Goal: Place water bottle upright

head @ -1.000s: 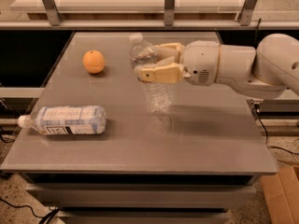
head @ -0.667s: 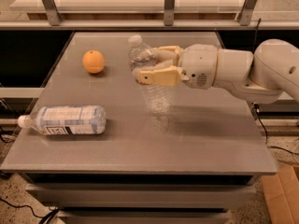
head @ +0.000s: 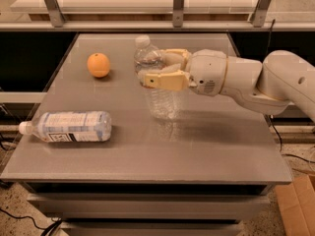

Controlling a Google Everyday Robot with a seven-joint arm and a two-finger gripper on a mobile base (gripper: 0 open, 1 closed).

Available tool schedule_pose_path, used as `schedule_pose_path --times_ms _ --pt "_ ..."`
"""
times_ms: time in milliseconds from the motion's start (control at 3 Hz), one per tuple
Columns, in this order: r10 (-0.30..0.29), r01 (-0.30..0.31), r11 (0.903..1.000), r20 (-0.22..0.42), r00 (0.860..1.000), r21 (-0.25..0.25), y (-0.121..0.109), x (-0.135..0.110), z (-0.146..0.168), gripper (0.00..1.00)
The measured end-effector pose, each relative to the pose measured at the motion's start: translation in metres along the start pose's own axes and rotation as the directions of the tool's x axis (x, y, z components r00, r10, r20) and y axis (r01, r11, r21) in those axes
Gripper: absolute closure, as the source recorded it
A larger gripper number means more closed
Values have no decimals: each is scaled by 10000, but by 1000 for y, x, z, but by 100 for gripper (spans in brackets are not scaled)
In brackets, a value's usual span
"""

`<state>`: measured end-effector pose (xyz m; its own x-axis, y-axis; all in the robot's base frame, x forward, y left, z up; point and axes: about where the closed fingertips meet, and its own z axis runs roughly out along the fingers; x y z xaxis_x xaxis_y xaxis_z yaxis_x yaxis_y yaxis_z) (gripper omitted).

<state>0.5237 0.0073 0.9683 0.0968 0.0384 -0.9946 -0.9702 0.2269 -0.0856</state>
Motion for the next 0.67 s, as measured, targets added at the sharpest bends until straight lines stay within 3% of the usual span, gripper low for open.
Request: schedule_pose_path --times_ms 667 --pt "60 -56 10000 729 9973 -61 -4 3 3 100"
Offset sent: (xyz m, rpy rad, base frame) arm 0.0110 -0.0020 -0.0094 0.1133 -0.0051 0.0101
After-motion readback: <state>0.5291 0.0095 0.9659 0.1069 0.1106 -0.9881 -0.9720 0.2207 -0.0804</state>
